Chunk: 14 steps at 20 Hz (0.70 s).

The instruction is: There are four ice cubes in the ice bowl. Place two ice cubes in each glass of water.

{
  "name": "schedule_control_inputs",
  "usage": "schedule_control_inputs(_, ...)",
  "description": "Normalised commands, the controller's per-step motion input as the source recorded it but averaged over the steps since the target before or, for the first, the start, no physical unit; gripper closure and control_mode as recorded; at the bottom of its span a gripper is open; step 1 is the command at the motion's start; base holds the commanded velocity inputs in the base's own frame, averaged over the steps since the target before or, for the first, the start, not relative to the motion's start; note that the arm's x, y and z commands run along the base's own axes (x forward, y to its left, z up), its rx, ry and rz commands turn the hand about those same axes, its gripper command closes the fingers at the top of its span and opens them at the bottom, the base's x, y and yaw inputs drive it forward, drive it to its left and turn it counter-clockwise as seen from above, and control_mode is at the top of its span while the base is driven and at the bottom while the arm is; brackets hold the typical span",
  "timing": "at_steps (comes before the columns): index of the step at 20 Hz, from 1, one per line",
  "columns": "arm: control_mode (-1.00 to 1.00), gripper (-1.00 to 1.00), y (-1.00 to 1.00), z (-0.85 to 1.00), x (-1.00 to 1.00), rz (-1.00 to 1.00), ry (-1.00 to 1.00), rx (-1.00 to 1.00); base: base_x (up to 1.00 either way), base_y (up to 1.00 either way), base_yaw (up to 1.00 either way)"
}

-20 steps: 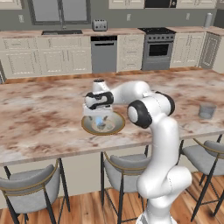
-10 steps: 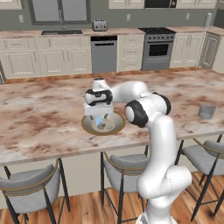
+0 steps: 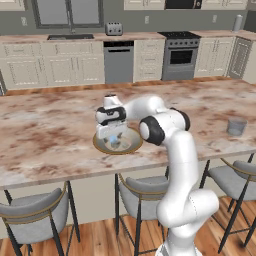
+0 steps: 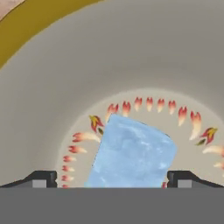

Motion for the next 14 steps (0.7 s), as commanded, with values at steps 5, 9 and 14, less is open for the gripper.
schedule_control_inputs(5, -1.00, -1.00, 0.00, -0.33, 0.19, 0.15, 0.00, 0.00, 0.00, 0.00, 0.00)
schedule_control_inputs(9, -1.00, -1.00, 0.00, -0.13, 0.34, 0.13, 0.01, 0.00, 0.00, 0.00, 0.00)
schedule_control_inputs(14, -1.00, -1.00, 0.00, -0.02, 0.18, 0.14, 0.02, 0.00, 0.00, 0.00, 0.00)
